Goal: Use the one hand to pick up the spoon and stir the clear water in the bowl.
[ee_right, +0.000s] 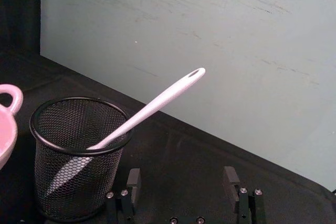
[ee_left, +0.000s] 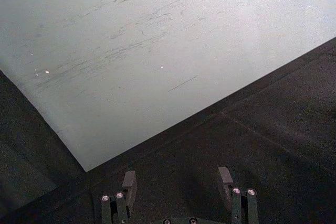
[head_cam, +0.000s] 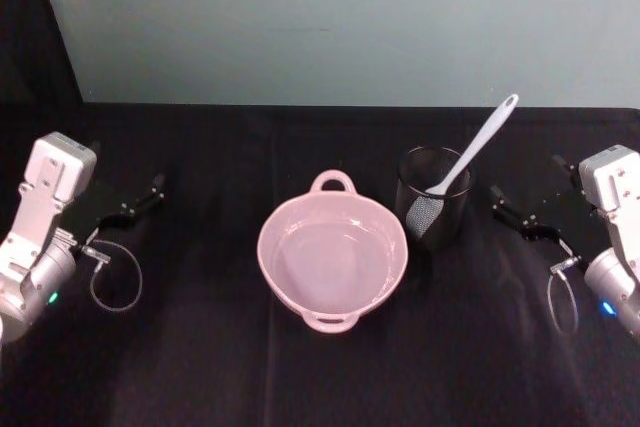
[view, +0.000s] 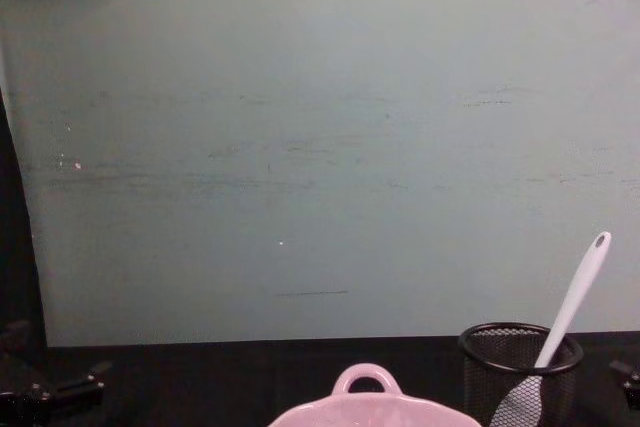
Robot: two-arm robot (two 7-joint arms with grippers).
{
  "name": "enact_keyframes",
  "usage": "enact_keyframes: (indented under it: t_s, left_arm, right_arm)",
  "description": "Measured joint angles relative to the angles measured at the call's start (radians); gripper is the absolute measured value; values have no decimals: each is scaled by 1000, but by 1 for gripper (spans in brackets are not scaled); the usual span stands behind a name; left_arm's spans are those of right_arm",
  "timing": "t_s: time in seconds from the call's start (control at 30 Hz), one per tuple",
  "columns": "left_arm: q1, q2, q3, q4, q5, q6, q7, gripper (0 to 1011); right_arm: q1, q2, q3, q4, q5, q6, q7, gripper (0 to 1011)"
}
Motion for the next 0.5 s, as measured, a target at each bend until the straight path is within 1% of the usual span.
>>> enact_keyframes:
  t_s: [0.5]
  left_arm:
    - [0,0,0,0,0,0,0,1011]
  right_arm:
    - [0,0,0,0,0,0,0,1003]
